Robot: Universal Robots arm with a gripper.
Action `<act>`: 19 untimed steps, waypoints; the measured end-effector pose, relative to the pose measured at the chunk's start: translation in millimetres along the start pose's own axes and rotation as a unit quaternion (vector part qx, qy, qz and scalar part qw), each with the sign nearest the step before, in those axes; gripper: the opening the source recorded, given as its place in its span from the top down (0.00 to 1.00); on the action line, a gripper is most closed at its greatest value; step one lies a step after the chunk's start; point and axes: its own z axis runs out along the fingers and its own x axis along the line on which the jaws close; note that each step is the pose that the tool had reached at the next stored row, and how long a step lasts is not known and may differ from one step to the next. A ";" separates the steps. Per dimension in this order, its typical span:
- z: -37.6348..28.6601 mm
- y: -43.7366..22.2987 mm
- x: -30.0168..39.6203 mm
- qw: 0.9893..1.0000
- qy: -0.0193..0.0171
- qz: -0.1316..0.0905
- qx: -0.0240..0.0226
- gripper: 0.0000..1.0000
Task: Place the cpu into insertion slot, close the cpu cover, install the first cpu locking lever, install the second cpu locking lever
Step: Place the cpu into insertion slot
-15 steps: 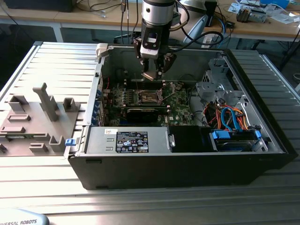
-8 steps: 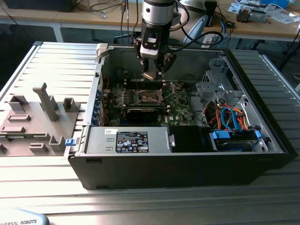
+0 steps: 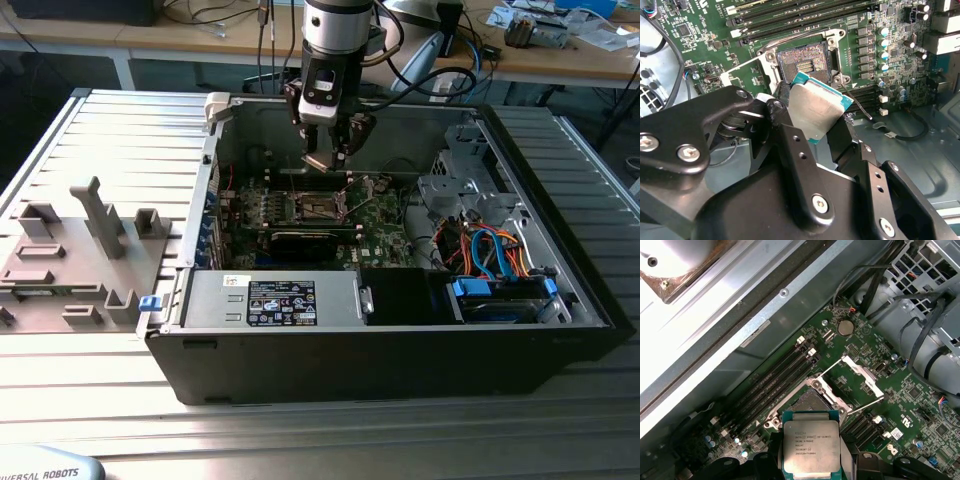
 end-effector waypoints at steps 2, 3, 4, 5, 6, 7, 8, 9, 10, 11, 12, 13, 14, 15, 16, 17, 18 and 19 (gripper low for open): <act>0.0 0.0 0.0 1.000 0.000 0.000 0.000 0.46; 0.0 0.0 0.0 1.000 0.000 0.001 0.000 0.46; 0.0 0.0 0.0 1.000 0.000 0.001 0.000 0.46; 0.0 0.0 0.0 1.000 0.000 0.001 0.000 0.46; 0.0 0.0 0.0 1.000 0.000 0.001 0.000 0.46; 0.0 0.0 0.0 1.000 0.000 0.002 0.000 0.46; 0.0 0.0 0.0 1.000 0.000 0.002 0.000 0.46; 0.0 0.0 0.0 1.000 0.000 0.003 0.000 0.46; 0.0 0.0 0.0 1.000 0.000 0.003 0.000 0.46; 0.0 0.0 0.0 1.000 0.000 0.004 0.000 0.46; 0.0 0.0 0.0 1.000 0.000 0.004 0.000 0.46; 0.0 0.0 0.0 1.000 0.000 0.004 0.000 0.46; 0.0 0.0 0.0 1.000 0.000 0.004 0.000 0.46; 0.0 0.0 0.0 1.000 0.000 0.005 0.000 0.46; 0.0 0.0 0.0 1.000 0.000 0.005 0.000 0.46; 0.0 0.0 0.0 1.000 0.000 0.005 0.000 0.46; 0.0 0.0 0.0 1.000 0.000 0.005 0.000 0.46; 0.0 0.0 0.0 1.000 0.000 0.006 0.000 0.46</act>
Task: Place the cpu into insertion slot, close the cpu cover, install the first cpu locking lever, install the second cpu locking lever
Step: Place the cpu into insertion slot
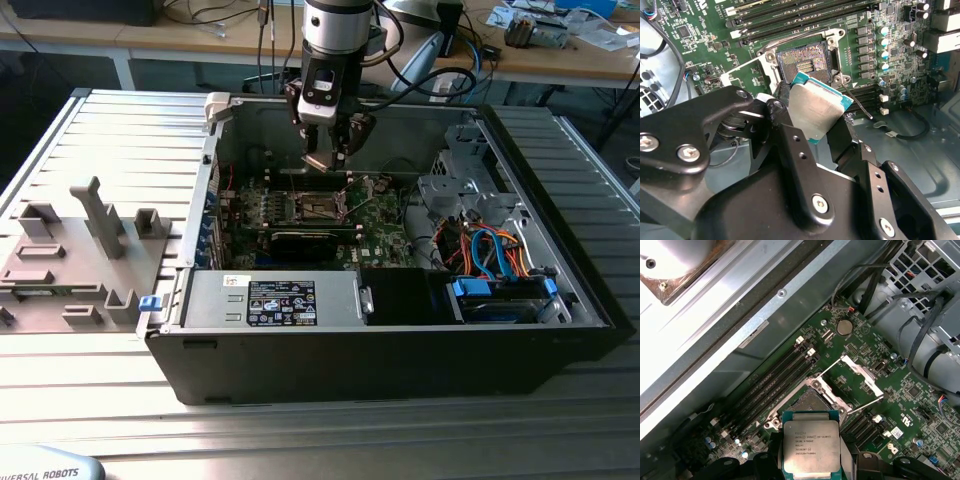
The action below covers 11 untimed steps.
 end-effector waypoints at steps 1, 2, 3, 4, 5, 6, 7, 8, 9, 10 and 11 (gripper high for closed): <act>0.0 0.0 0.0 1.000 0.000 0.000 0.000 0.46; 0.0 0.0 0.0 1.000 0.000 0.000 0.000 0.46; 0.0 0.0 0.0 1.000 0.000 0.001 0.000 0.46; 0.0 0.0 0.0 1.000 0.000 0.001 0.000 0.46; 0.0 0.0 0.0 1.000 0.000 0.001 0.000 0.46; 0.0 0.0 0.0 1.000 0.000 0.001 0.000 0.46; 0.0 0.0 0.0 1.000 0.000 0.001 0.000 0.46; 0.0 0.0 0.0 1.000 0.000 0.002 0.000 0.46; 0.0 0.0 0.0 1.000 0.000 0.002 0.000 0.46; 0.0 0.0 0.0 1.000 0.000 0.002 0.000 0.46; 0.0 0.0 0.0 1.000 0.000 0.003 0.000 0.46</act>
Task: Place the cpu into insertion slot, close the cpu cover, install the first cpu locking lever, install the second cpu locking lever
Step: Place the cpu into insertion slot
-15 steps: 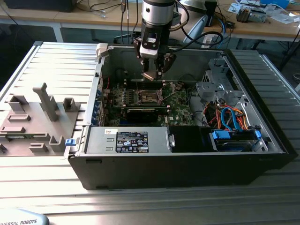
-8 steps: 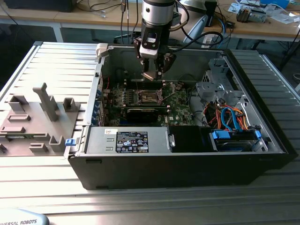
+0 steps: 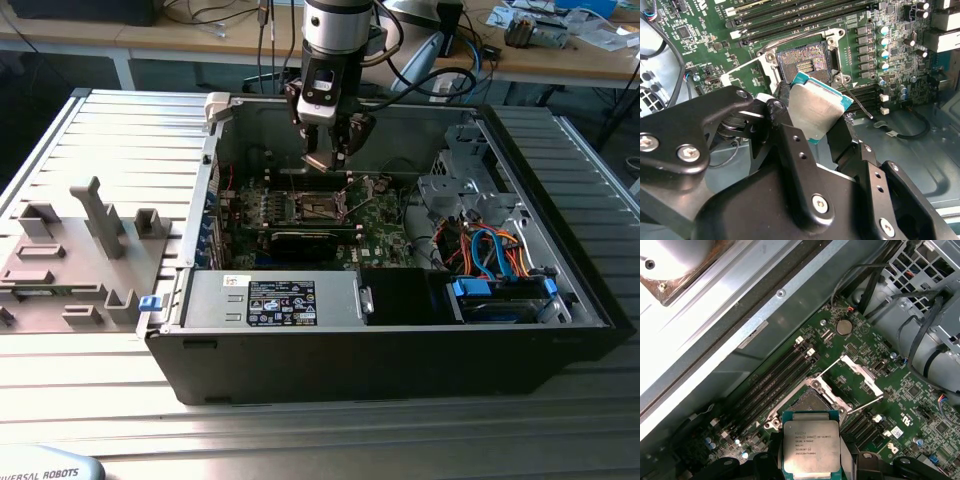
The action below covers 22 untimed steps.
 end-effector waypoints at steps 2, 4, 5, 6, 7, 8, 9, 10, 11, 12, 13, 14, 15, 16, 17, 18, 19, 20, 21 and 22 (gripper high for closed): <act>0.0 0.0 0.0 1.000 0.000 0.001 0.000 0.46; 0.0 0.0 0.0 1.000 0.000 0.001 0.000 0.46; 0.0 0.0 0.0 1.000 0.000 0.002 0.000 0.46; 0.0 0.0 0.0 1.000 0.000 0.002 0.000 0.46; 0.0 0.0 0.0 1.000 0.000 0.002 0.000 0.46; 0.0 0.0 0.0 1.000 0.000 0.003 0.000 0.46; 0.0 0.0 0.0 1.000 0.000 0.003 0.000 0.46; 0.0 0.0 0.0 1.000 0.000 0.003 0.000 0.46; 0.0 0.0 0.0 1.000 0.000 0.004 0.000 0.46; 0.0 0.0 0.0 1.000 0.000 0.004 0.000 0.46; 0.0 0.0 0.0 1.000 0.000 0.004 0.000 0.46; 0.0 0.0 0.0 1.000 0.000 0.004 0.000 0.46; 0.0 0.0 0.0 1.000 0.000 0.005 0.000 0.46; 0.0 0.0 0.0 1.000 0.000 0.005 0.000 0.46; 0.0 0.0 0.0 1.000 0.000 0.005 0.000 0.46; 0.0 0.0 0.0 1.000 0.000 0.005 0.000 0.46; 0.0 0.0 0.0 1.000 0.000 0.006 0.000 0.46; 0.0 0.0 0.0 1.000 0.000 0.006 0.000 0.46; 0.0 0.0 0.0 1.000 0.000 0.006 0.000 0.46; 0.0 0.0 0.0 1.000 0.000 0.007 0.000 0.46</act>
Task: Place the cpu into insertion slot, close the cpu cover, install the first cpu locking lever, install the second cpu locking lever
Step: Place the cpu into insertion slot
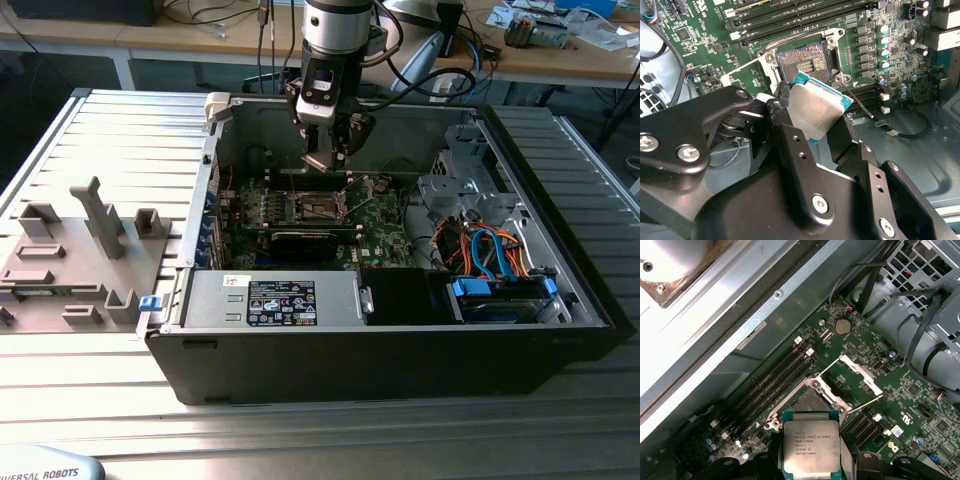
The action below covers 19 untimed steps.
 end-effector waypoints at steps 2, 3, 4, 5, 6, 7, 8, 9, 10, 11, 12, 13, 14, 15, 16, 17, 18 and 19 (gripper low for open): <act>0.0 0.0 0.0 1.000 0.000 0.001 0.000 0.46; 0.0 0.0 0.0 1.000 0.000 0.001 0.000 0.46; 0.0 0.0 0.0 1.000 0.000 0.002 0.000 0.46; 0.0 0.0 0.0 1.000 0.000 0.002 0.000 0.46; 0.0 0.0 0.0 1.000 0.000 0.003 0.000 0.46; 0.0 0.0 0.0 1.000 0.000 0.003 0.000 0.46; 0.0 0.0 0.0 1.000 0.000 0.003 0.000 0.46; 0.0 0.0 0.0 1.000 0.000 0.003 0.000 0.46; 0.0 0.0 0.0 1.000 0.000 0.004 0.000 0.46; 0.0 0.0 0.0 1.000 0.000 0.004 0.000 0.46; 0.0 0.0 0.0 1.000 0.000 0.005 0.000 0.46; 0.0 0.0 0.0 1.000 0.000 0.005 0.000 0.46; 0.0 0.0 0.0 1.000 0.000 0.005 0.000 0.46; 0.0 0.0 0.0 1.000 0.000 0.005 0.000 0.46; 0.0 0.0 0.0 1.000 0.000 0.005 0.000 0.46; 0.0 0.0 0.0 1.000 0.000 0.006 0.000 0.46; 0.0 0.0 0.0 1.000 0.000 0.006 0.000 0.46; 0.0 0.0 0.0 1.000 0.000 0.006 0.000 0.46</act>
